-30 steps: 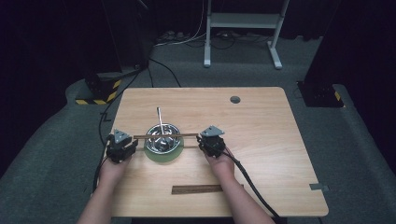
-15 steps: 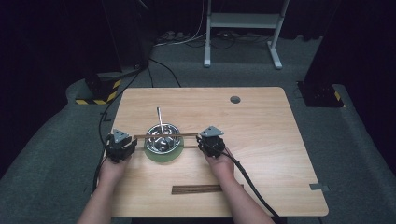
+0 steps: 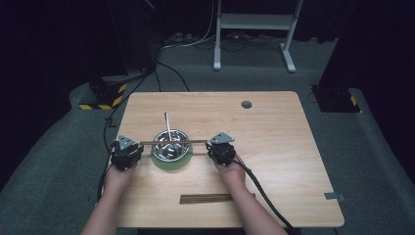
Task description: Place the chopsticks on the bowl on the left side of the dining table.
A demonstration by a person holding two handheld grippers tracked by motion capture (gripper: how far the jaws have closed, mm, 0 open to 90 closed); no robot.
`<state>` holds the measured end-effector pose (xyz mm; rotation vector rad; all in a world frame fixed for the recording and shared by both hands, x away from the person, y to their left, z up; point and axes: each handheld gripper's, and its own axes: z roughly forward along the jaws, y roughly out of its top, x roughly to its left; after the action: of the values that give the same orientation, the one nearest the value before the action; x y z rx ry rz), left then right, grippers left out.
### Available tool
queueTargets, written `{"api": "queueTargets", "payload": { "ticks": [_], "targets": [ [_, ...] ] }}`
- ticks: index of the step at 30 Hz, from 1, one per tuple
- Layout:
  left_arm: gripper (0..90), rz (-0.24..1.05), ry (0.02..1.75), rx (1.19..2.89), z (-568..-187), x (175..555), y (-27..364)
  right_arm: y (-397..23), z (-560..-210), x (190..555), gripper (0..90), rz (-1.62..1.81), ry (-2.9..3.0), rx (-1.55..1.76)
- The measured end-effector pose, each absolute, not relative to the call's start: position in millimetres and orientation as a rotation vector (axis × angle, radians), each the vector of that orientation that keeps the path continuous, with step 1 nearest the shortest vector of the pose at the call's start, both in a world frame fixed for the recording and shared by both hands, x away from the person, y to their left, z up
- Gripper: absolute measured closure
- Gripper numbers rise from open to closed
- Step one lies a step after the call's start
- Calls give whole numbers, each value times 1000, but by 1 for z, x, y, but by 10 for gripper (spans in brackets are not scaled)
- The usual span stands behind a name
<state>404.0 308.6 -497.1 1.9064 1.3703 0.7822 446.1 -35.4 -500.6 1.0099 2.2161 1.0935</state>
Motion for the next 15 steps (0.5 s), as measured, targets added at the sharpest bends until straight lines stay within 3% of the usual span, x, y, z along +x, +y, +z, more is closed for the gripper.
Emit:
{"api": "queueTargets", "payload": {
  "ticks": [15],
  "targets": [
    [730,779,1354,1912,-498,404,306,-37,-501,446,730,1087,2213,1004]
  ]
}}
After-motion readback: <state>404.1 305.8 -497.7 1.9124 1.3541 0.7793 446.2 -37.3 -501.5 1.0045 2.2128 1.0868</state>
